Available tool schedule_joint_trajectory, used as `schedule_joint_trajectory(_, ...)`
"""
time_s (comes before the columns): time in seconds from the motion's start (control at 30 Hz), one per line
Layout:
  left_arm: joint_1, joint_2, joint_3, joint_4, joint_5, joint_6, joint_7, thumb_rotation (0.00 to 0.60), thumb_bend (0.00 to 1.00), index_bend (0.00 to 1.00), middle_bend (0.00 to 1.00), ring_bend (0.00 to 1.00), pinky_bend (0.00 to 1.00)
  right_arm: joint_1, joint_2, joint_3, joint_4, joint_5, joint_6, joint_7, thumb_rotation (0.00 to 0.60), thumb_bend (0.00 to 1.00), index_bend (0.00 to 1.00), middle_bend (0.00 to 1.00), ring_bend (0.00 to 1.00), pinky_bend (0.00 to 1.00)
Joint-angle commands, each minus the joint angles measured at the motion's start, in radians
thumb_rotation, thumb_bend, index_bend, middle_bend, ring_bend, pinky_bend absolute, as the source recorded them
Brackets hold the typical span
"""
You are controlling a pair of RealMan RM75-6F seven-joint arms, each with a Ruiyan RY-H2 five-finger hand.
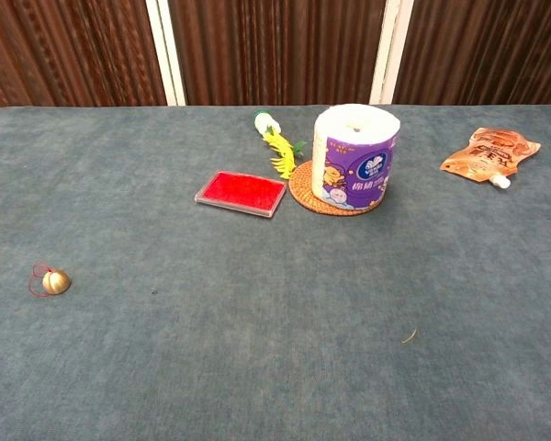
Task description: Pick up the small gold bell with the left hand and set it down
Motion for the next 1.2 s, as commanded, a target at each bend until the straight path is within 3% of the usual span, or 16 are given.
schedule_joint_trajectory(0.03,-0.008,0.001,0.004,0.000,0.008,-0.018,-0.025,0.600,0.39,0.00,0.00,0.00,0.14,0.002,0.001,-0.001,-0.001,-0.002,-0.003,0.006,0.600,0.19,0.00,0.00,0.00,0.00)
schedule_joint_trajectory(0.1,-0.025,-0.006,0.005,0.010,0.023,-0.039,-0.067,0.600,0.39,0.00,0.01,0.00,0.16,0.004,0.002,-0.002,-0.002,-0.002,-0.007,0.014,0.600,0.19,0.00,0.00,0.00,0.00)
schedule_joint_trajectory(0.17,-0.048,-0.048,-0.010,0.041,0.036,-0.054,-0.118,0.600,0.39,0.02,0.10,0.05,0.26,0.008,0.002,-0.004,-0.002,-0.006,-0.011,0.019,0.600,0.19,0.00,0.00,0.00,0.00)
schedule_joint_trajectory(0.2,-0.059,-0.083,-0.025,0.068,0.045,-0.051,-0.133,0.600,0.39,0.05,0.21,0.15,0.39,0.009,0.002,-0.004,-0.001,-0.007,-0.012,0.020,0.600,0.19,0.00,0.00,0.00,0.00)
schedule_joint_trajectory(0.3,-0.104,-0.193,-0.059,0.176,0.047,-0.093,-0.114,0.600,0.39,0.17,0.66,0.63,0.87,0.014,0.002,-0.002,0.000,-0.003,-0.023,0.021,0.600,0.19,0.00,0.00,0.00,0.00)
schedule_joint_trajectory(0.37,-0.134,-0.256,-0.080,0.246,0.036,-0.132,-0.068,0.600,0.39,0.26,0.85,0.83,0.99,0.017,0.003,0.001,-0.004,0.001,-0.026,0.024,0.600,0.19,0.00,0.00,0.00,0.00)
schedule_joint_trajectory(0.43,-0.158,-0.301,-0.091,0.290,0.023,-0.168,-0.047,0.600,0.39,0.32,0.95,0.92,1.00,0.018,0.002,0.003,-0.004,0.000,-0.024,0.025,0.600,0.19,0.00,0.00,0.00,0.00)
schedule_joint_trajectory(0.53,-0.188,-0.363,-0.111,0.338,-0.006,-0.213,-0.041,0.600,0.39,0.38,1.00,0.99,1.00,0.020,-0.001,0.003,-0.004,0.003,-0.032,0.020,0.600,0.19,0.00,0.00,0.00,0.00)
schedule_joint_trajectory(0.77,-0.223,-0.492,-0.147,0.453,-0.077,-0.259,0.001,0.600,0.41,0.45,1.00,1.00,1.00,0.026,-0.004,0.003,-0.009,0.014,-0.054,0.003,0.600,0.19,0.00,0.00,0.00,0.00)
schedule_joint_trajectory(1.2,-0.259,-0.568,-0.153,0.586,-0.097,-0.255,-0.003,0.600,0.41,0.52,1.00,1.00,1.00,0.028,-0.005,0.005,-0.012,0.023,-0.060,-0.002,0.600,0.19,0.00,0.00,0.00,0.00)
